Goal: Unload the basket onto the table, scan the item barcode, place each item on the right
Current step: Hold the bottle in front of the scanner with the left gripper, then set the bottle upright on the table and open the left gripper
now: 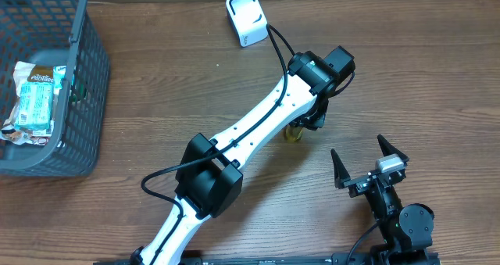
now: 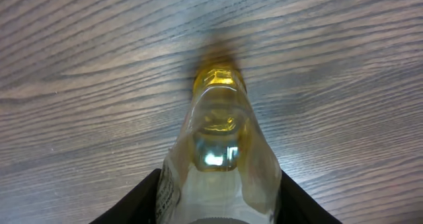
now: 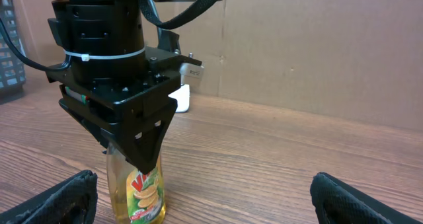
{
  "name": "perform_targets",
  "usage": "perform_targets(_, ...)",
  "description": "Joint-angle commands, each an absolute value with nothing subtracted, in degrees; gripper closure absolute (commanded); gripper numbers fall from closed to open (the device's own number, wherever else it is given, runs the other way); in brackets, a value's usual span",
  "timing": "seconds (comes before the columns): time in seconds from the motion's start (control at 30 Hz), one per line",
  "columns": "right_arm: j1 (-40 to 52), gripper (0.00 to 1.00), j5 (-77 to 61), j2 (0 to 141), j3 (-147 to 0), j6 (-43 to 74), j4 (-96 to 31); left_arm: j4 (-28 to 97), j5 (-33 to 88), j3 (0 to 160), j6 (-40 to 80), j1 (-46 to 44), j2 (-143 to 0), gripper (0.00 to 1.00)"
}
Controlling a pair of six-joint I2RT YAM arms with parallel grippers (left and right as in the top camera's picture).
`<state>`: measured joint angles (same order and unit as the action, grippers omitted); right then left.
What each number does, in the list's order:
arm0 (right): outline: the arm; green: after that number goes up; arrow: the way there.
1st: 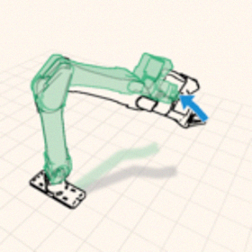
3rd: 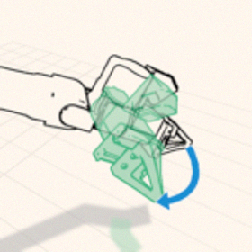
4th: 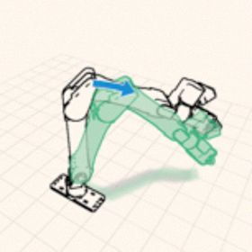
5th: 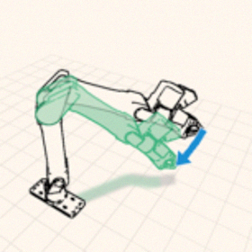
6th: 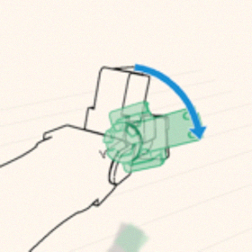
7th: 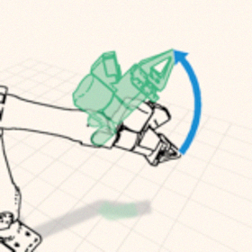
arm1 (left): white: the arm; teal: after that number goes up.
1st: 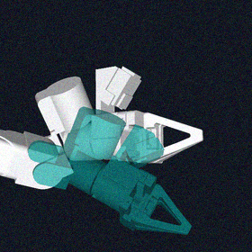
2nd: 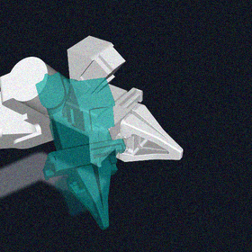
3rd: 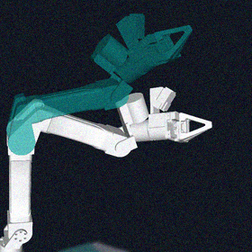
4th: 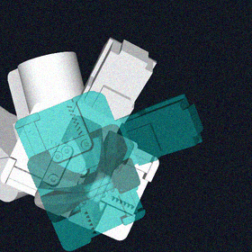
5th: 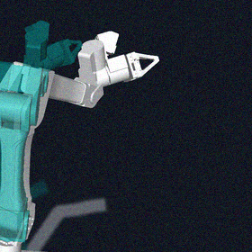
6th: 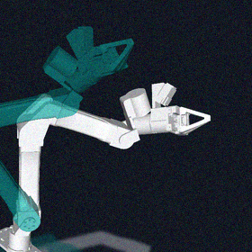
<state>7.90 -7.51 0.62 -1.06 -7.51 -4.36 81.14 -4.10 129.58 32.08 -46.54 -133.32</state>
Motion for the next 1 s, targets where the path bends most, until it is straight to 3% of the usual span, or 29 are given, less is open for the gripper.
perform_targets(0.0,7.70,0.00,-7.62,0.19,-0.45,-7.55,-4.16,81.41,-2.50,130.39,35.90,-47.29,-132.09,0.58)
perform_targets(0.23,7.70,0.00,-7.60,0.19,-0.45,-7.57,-4.14,82.37,-2.46,130.39,41.98,-47.29,-132.09,0.54)
perform_targets(0.43,7.70,0.00,-7.60,0.19,-0.45,-7.57,-4.16,82.43,-2.48,131.02,38.85,-47.05,-131.52,0.24)
perform_targets(0.63,7.70,0.00,-7.60,0.19,-0.45,-7.55,-4.16,82.04,-4.40,135.17,37.23,-46.83,-128.77,0.00)
perform_targets(0.97,7.70,0.00,-7.60,0.19,-0.45,-7.57,-4.16,82.87,-10.00,146.36,34.65,-46.19,-125.45,0.00)
